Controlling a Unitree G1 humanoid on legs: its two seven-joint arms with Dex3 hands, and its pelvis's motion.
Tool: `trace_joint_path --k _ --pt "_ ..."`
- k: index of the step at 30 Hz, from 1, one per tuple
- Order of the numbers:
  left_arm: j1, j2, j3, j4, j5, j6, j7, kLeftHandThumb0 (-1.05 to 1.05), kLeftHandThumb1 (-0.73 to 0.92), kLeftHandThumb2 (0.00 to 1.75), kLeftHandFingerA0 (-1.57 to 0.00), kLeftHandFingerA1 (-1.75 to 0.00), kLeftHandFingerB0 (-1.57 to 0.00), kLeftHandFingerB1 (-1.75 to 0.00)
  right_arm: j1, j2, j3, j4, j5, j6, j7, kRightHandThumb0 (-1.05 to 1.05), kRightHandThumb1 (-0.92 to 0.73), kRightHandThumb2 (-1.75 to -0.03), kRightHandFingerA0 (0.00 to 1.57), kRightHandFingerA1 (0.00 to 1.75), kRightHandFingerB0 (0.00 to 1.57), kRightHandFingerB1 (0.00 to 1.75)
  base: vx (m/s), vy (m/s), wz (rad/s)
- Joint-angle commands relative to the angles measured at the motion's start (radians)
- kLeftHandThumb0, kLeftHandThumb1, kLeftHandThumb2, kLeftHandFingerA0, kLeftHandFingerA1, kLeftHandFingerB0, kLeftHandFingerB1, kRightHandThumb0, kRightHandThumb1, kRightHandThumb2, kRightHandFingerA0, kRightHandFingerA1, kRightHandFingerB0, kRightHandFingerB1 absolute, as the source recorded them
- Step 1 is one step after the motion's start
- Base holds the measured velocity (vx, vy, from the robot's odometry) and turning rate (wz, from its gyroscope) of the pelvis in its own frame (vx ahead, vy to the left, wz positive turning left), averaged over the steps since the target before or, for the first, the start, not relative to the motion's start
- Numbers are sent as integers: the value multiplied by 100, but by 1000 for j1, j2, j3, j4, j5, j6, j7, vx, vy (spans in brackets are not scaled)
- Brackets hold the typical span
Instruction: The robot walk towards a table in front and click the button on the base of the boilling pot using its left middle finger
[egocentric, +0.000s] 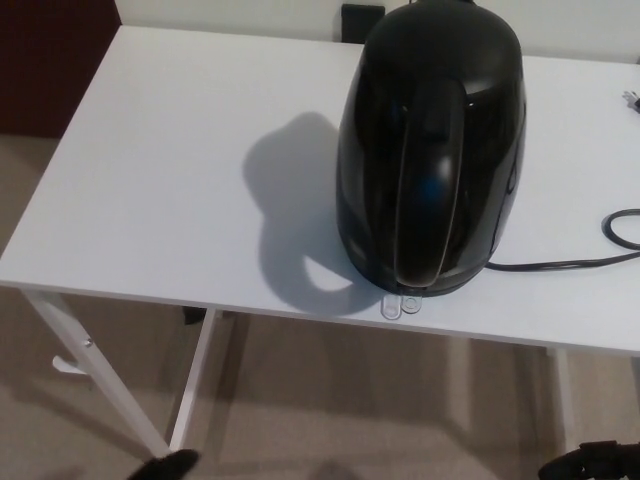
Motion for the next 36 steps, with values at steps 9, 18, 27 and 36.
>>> trace_joint_path --k 9,18,27,36 --pt "-94 -143 397 391 -523 99 -277 -34 62 59 -28 -32 -18 -28 18 2 -31 24 10 3 -72 -24 -41 -52 87 54 73 52 0 0 0" --pt "-122 -146 467 450 -538 53 -303 -33 61 59 -30 -33 -21 -29 9 7 -33 28 5 15 -84 -25 -40 -52 89 54 76 52 0 0 0" --pt "-149 -142 464 459 -537 64 -337 -36 61 59 -31 -33 -20 -29 -12 4 -32 44 1 14 -91 -26 -39 -52 91 54 78 52 0 0 0" --pt "-175 -131 440 459 -567 86 -348 -34 61 59 -32 -34 -21 -29 -35 10 -41 51 10 7 -98 -26 -39 -52 90 55 76 53 0 0 0"
